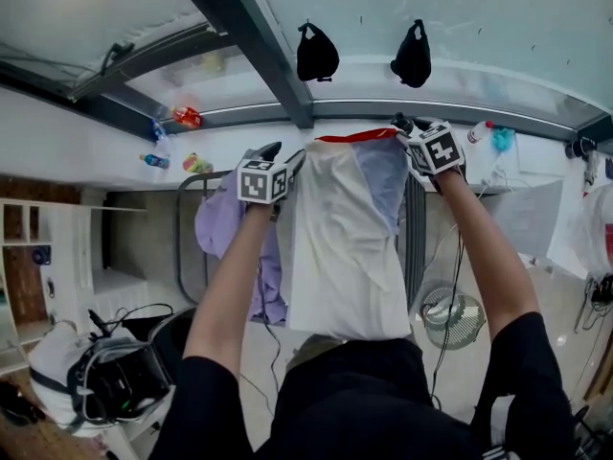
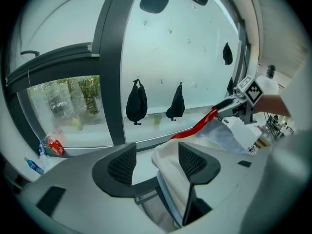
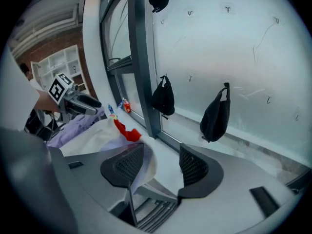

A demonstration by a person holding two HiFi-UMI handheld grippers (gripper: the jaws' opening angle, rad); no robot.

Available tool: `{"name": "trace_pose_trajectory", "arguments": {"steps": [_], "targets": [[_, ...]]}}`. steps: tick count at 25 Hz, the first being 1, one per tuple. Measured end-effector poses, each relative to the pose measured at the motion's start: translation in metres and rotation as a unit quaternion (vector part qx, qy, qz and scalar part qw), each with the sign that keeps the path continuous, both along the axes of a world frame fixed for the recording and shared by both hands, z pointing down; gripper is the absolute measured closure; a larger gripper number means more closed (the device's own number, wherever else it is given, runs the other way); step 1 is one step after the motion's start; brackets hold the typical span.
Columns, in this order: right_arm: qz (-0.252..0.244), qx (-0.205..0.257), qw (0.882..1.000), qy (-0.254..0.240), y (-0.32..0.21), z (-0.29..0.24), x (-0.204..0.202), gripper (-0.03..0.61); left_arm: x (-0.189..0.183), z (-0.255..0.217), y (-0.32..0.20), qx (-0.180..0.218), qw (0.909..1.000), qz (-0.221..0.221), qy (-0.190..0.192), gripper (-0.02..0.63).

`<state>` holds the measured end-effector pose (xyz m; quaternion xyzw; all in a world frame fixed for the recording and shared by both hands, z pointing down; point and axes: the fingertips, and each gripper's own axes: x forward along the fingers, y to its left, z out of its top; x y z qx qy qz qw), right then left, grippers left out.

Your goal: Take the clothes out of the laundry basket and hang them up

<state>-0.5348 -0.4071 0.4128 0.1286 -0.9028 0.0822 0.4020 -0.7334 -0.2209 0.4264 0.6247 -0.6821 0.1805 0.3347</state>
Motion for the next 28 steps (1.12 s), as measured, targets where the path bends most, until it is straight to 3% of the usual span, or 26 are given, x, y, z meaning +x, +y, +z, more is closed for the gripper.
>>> {"name": "trace_pose_trajectory", "arguments": {"steps": [4, 11, 18, 21, 25, 28], "targets": [[0.017, -0.054, 0.998, 0.001, 0.014, 0.006, 0.003, 0.377, 0.015, -0.017, 0.007, 0.019, 0.9998, 0.001, 0.006, 0.365], [0.017, -0.056, 0.998, -0.015, 0.04, -0.01, 0.008, 0.377, 0.029, -0.048, 0.032, 0.057, 0.9983, 0.006, 0.01, 0.365], [0.018, -0.058, 0.993, -0.105, 0.102, -0.076, 0.035, 0.379, 0.054, -0.091, 0.095, 0.101, 0.9946, 0.025, -0.011, 0.365], [0.027, -0.05, 0.988, -0.143, 0.141, -0.105, 0.058, 0.379, 0.073, -0.111, 0.132, 0.122, 0.9911, 0.043, -0.031, 0.367], [0.067, -0.072, 0.977, -0.187, 0.217, -0.121, 0.112, 0.38, 0.1, -0.145, 0.188, 0.175, 0.9842, 0.023, -0.013, 0.372], [0.1, -0.089, 0.971, -0.199, 0.285, -0.116, 0.159, 0.413, 0.127, -0.167, 0.237, 0.216, 0.9764, 0.015, -0.004, 0.43]]}}
